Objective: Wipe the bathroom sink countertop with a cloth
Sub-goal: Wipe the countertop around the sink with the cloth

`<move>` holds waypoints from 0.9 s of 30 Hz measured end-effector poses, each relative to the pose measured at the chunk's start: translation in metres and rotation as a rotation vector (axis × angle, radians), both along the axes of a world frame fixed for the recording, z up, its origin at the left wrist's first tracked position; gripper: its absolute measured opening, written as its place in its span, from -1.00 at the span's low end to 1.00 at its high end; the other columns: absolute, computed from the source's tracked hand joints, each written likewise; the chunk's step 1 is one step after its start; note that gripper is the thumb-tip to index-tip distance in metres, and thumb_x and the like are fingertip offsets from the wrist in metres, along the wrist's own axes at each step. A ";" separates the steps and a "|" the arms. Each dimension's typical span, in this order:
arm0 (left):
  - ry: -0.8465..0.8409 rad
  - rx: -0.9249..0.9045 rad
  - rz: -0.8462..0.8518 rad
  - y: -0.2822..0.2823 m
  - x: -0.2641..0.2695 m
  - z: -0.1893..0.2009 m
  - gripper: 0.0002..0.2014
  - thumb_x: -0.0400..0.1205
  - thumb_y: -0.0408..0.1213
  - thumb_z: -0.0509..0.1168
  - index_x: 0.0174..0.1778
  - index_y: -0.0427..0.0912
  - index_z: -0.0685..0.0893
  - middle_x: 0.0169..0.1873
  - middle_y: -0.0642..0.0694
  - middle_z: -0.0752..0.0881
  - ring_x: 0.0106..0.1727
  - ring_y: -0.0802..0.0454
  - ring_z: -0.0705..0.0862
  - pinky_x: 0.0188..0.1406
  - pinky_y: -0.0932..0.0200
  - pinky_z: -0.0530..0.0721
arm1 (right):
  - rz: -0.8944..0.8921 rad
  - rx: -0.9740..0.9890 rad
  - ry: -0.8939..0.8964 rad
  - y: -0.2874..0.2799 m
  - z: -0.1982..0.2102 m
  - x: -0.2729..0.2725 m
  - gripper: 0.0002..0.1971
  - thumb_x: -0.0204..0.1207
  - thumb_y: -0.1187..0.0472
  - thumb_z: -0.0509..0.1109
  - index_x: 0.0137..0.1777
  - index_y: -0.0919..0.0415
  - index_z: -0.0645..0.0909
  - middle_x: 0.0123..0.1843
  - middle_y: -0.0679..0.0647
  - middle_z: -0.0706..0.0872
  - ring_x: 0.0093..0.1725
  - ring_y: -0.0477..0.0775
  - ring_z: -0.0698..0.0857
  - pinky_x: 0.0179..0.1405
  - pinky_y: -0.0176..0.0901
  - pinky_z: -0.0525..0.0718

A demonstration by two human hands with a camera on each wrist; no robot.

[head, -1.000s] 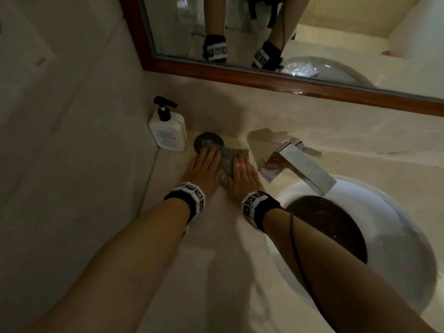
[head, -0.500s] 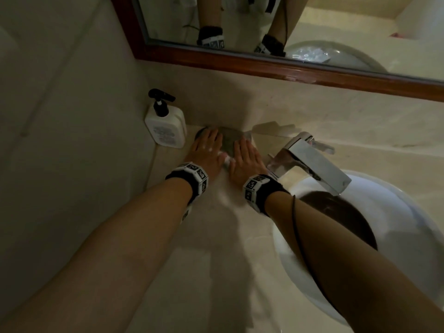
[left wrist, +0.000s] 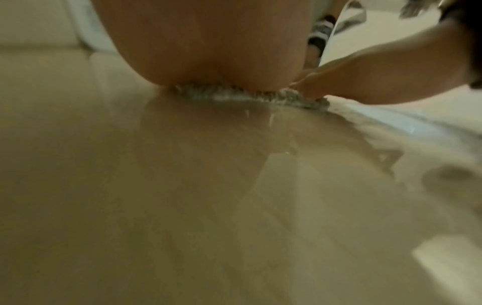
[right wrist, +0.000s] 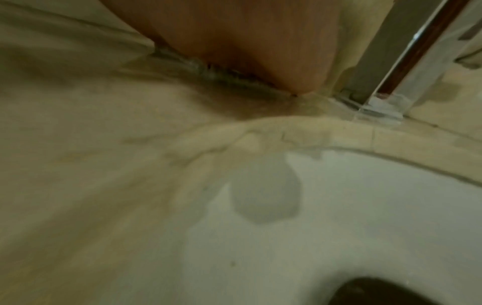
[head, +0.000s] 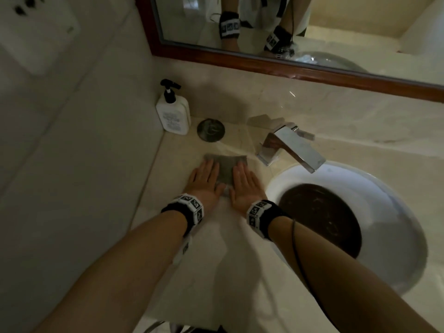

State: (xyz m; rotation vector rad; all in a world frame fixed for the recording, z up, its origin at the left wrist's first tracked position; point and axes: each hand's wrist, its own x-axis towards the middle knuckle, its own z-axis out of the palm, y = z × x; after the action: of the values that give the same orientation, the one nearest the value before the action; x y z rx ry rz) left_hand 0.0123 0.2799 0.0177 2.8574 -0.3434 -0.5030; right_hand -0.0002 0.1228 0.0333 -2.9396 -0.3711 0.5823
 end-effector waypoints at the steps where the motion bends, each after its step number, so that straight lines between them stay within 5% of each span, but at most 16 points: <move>1: 0.016 -0.031 0.016 -0.001 -0.008 0.003 -0.37 0.76 0.04 -0.12 0.69 -0.10 -0.19 0.69 -0.05 -0.25 0.69 0.02 -0.26 0.63 0.05 -0.23 | -0.003 0.029 0.015 -0.001 0.004 -0.006 -0.30 0.63 -0.05 -0.21 0.69 0.31 -0.21 0.72 0.25 -0.25 0.71 0.14 -0.23 0.67 -0.05 -0.26; 6: -0.029 -0.016 0.022 0.003 -0.015 0.008 -0.43 0.79 -0.05 -0.14 0.70 -0.11 -0.14 0.70 -0.05 -0.19 0.70 0.01 -0.21 0.64 0.08 -0.16 | -0.022 0.212 0.068 0.007 0.013 -0.007 -0.29 0.67 0.16 0.10 0.70 0.19 -0.20 0.73 0.14 -0.25 0.70 0.08 -0.25 0.65 0.00 -0.23; 11: -0.025 -0.002 -0.009 0.008 -0.008 0.002 -0.42 0.79 -0.02 -0.21 0.69 -0.13 -0.20 0.69 -0.03 -0.21 0.69 0.02 -0.26 0.63 0.08 -0.22 | -0.040 0.194 0.104 0.018 0.002 0.000 -0.43 0.77 0.05 -0.10 0.70 0.12 -0.20 0.73 0.04 -0.25 0.70 0.02 -0.27 0.63 -0.02 -0.23; 20: -0.114 0.122 -0.058 0.001 0.051 -0.004 -0.39 0.78 0.02 -0.18 0.69 -0.15 -0.18 0.70 -0.06 -0.15 0.70 0.00 -0.19 0.64 0.02 -0.16 | -0.108 0.085 -0.068 0.021 -0.007 0.044 -0.42 0.75 -0.01 -0.14 0.71 0.18 -0.14 0.74 0.10 -0.13 0.71 0.08 -0.14 0.65 0.00 -0.15; 25: -0.172 0.141 -0.116 -0.005 0.087 -0.001 -0.40 0.77 -0.01 -0.14 0.69 -0.17 -0.09 0.70 -0.07 -0.06 0.71 -0.01 -0.10 0.66 0.01 -0.09 | -0.182 0.073 -0.156 0.024 -0.009 0.072 -0.26 0.54 -0.11 -0.40 0.70 0.18 -0.02 0.73 0.12 0.02 0.71 0.10 -0.02 0.62 0.07 -0.01; 27: -0.169 0.135 -0.128 -0.007 0.101 -0.002 -0.40 0.77 -0.01 -0.13 0.69 -0.18 -0.09 0.70 -0.08 -0.05 0.70 -0.02 -0.08 0.66 -0.01 -0.08 | -0.203 0.067 -0.145 0.025 -0.010 0.082 -0.36 0.65 -0.07 -0.27 0.70 0.16 -0.03 0.74 0.12 0.00 0.71 0.11 -0.04 0.63 0.09 -0.02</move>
State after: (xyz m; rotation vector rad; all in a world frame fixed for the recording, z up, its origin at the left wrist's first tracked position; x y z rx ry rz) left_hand 0.1128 0.2727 0.0158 3.0317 -0.5436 -0.3189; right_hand 0.0817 0.1476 0.0235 -2.9143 -0.1014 0.3254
